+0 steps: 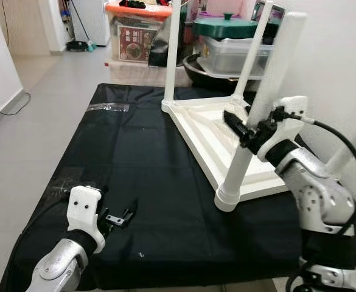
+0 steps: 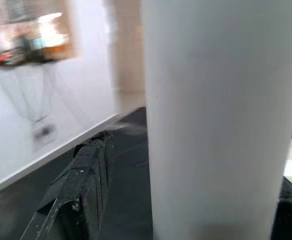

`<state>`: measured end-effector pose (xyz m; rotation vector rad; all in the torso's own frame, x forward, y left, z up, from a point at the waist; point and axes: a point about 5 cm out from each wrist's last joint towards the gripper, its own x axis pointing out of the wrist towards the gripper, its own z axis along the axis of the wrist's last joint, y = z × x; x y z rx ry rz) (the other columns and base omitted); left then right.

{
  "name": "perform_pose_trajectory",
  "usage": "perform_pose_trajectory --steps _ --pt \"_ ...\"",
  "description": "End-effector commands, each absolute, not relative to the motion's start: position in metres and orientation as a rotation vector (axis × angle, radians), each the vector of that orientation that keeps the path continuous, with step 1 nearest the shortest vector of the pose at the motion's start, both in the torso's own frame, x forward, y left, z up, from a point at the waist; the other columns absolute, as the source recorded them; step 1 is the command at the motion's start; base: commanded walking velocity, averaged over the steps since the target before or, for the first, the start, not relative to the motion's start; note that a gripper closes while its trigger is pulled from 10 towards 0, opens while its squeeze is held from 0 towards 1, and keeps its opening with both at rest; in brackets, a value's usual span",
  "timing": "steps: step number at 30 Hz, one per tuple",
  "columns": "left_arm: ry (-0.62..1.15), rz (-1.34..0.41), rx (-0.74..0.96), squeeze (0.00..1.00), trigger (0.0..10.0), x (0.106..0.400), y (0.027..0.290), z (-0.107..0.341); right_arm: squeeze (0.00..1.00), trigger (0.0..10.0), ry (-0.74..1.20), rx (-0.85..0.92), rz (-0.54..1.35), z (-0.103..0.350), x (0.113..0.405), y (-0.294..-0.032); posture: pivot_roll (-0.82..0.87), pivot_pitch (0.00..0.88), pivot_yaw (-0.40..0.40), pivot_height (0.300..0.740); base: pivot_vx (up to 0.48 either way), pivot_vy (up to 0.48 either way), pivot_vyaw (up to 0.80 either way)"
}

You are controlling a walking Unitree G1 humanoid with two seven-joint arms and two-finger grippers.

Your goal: Building children table

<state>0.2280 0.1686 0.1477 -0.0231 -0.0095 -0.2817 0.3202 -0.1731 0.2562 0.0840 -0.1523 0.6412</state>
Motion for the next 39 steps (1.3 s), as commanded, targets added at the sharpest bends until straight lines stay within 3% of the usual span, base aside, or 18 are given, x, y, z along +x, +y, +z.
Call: perform_pose_trajectory --steps 1,5,6,8,9,10,12,16,17,18,19,21,22,26,27,34,35,39 --pt "0.000 -0.294 -0.021 0.00 10.0 0.230 0.168 0.144 0.00 10.0 -0.127 0.080 0.857 0.252 0.312 -0.145 0.11 0.000 -0.116 0.740 0.000 0.000 0.00" --pt "-0.004 -0.298 -0.021 0.00 10.0 0.231 0.166 0.145 0.00 10.0 -0.050 0.000 1.143 0.227 0.301 -0.116 0.12 0.000 -0.119 0.740 0.000 0.000 0.00" --pt "-0.001 -0.308 -0.015 0.00 10.0 0.229 0.164 0.144 0.00 7.5 -0.013 -0.009 1.247 0.214 0.296 -0.102 0.13 0.000 -0.129 0.740 0.000 0.000 0.00" --pt "-0.001 -0.308 -0.015 0.00 10.0 0.229 0.164 0.144 0.00 7.5 -0.013 -0.009 1.247 0.214 0.296 -0.102 0.13 0.000 -0.129 0.740 0.000 0.000 0.00" --pt "0.000 -0.306 -0.012 0.00 10.0 0.229 0.166 0.144 0.00 4.3 -0.002 -0.006 1.273 0.211 0.294 -0.098 0.14 0.000 -0.127 0.740 0.000 0.000 0.00" --pt "0.000 -0.306 -0.012 0.00 10.0 0.229 0.166 0.144 0.00 4.3 -0.002 -0.006 1.273 0.211 0.294 -0.098 0.14 0.000 -0.127 0.740 0.000 0.000 0.00" --pt "0.000 -0.298 -0.010 0.00 10.0 0.228 0.169 0.145 0.00 0.0 0.028 -0.001 1.225 0.204 0.298 -0.095 0.14 0.000 -0.125 0.740 0.000 0.000 0.00" --pt "0.003 -0.299 -0.005 0.00 10.0 0.228 0.170 0.144 0.00 0.0 0.086 -0.004 0.932 0.190 0.318 -0.102 0.13 0.000 -0.129 0.740 0.000 0.000 0.00" --pt "0.003 -0.298 -0.002 0.00 10.0 0.229 0.170 0.144 0.00 0.0 0.120 0.024 0.661 0.183 0.333 -0.115 0.13 0.000 -0.126 0.740 0.000 0.000 0.00" --pt "0.003 -0.298 -0.002 0.00 10.0 0.229 0.170 0.144 0.00 0.0 0.120 0.024 0.661 0.183 0.333 -0.115 0.13 0.000 -0.126 0.740 0.000 0.000 0.00" --pt "0.002 -0.295 -0.004 0.00 10.0 0.229 0.170 0.143 0.00 0.0 0.156 0.072 0.337 0.175 0.342 -0.138 0.13 0.000 -0.126 0.740 0.000 0.000 0.00" --pt "0.002 -0.295 -0.004 0.00 10.0 0.229 0.170 0.143 0.00 0.0 0.156 0.072 0.337 0.175 0.342 -0.138 0.13 0.000 -0.126 0.740 0.000 0.000 0.00" --pt "0.006 -0.297 -0.002 0.00 10.0 0.229 0.169 0.142 0.00 0.0 0.204 0.132 -0.014 0.164 0.339 -0.169 0.13 0.000 -0.124 0.740 0.000 0.000 0.00" --pt "0.008 -0.299 0.002 0.00 10.0 0.229 0.169 0.141 0.00 0.0 0.287 0.255 -0.342 0.145 0.313 -0.200 0.13 0.000 -0.121 0.740 0.000 0.000 0.00" --pt "0.008 -0.302 0.001 0.00 10.0 0.229 0.169 0.141 0.00 10.0 0.249 0.257 -0.301 0.149 0.306 -0.196 0.12 0.000 -0.118 0.740 0.000 0.000 0.00" --pt "0.010 -0.321 0.012 0.00 10.0 0.233 0.168 0.140 0.00 10.0 0.129 0.221 -0.028 0.171 0.305 -0.170 0.10 0.000 -0.105 0.740 0.000 0.000 0.00" --pt "0.009 -0.324 0.012 0.00 10.0 0.234 0.167 0.140 1.00 10.0 0.099 0.222 0.057 0.177 0.307 -0.165 0.10 0.000 -0.105 0.740 0.000 0.000 0.00" --pt "0.006 -0.326 0.010 0.00 10.0 0.235 0.166 0.140 1.00 10.0 0.067 0.241 0.122 0.182 0.310 -0.160 0.10 0.000 -0.101 0.740 0.000 0.000 0.00"
